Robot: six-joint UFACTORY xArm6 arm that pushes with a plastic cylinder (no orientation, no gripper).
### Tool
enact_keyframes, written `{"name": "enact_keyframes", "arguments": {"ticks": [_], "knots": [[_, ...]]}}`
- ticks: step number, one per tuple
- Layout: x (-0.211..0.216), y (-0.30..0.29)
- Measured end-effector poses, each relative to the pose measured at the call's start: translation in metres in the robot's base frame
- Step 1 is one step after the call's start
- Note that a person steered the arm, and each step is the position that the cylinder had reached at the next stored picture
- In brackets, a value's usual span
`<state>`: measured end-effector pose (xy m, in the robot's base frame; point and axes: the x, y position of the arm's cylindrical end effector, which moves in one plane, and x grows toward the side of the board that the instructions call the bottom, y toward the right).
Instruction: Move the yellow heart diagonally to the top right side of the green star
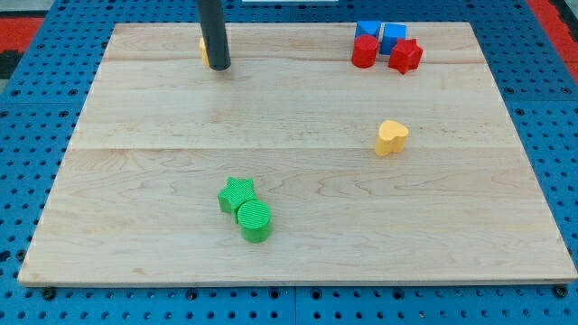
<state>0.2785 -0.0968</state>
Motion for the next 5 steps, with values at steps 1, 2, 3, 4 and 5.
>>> {"name": "enact_keyframes", "arguments": {"ticks": [1, 2, 3, 4, 5], "knots": [[-0.01, 0.015], [-0.011, -0.029], [-0.013, -0.056], [0.001, 0.031], [0.03, 0.147]]}}
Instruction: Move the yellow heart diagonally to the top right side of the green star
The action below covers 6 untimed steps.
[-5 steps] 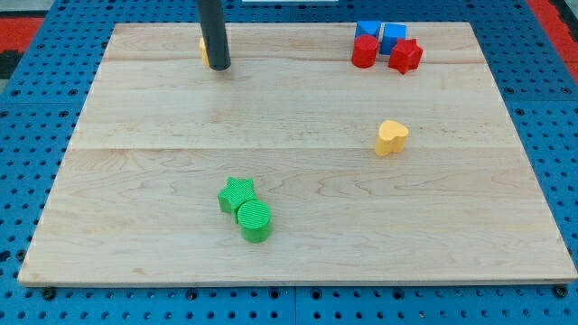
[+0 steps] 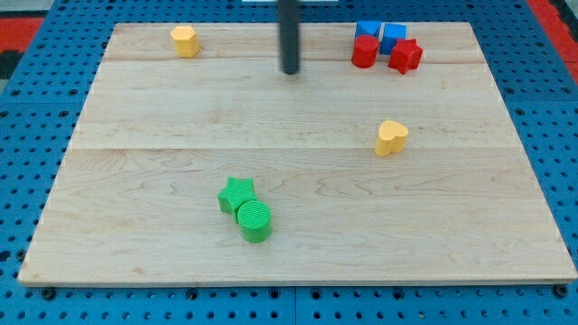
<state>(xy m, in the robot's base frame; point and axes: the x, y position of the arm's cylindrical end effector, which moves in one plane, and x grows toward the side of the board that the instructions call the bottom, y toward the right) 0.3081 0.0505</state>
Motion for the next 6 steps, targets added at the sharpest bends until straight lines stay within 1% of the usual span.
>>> {"name": "enact_keyframes", "arguments": {"ticks": [1, 2, 3, 4, 6], "knots": [[0.05, 0.108], [0.138, 0.15], [0.155, 0.1], [0.144, 0.031], [0.136, -0.07]]}}
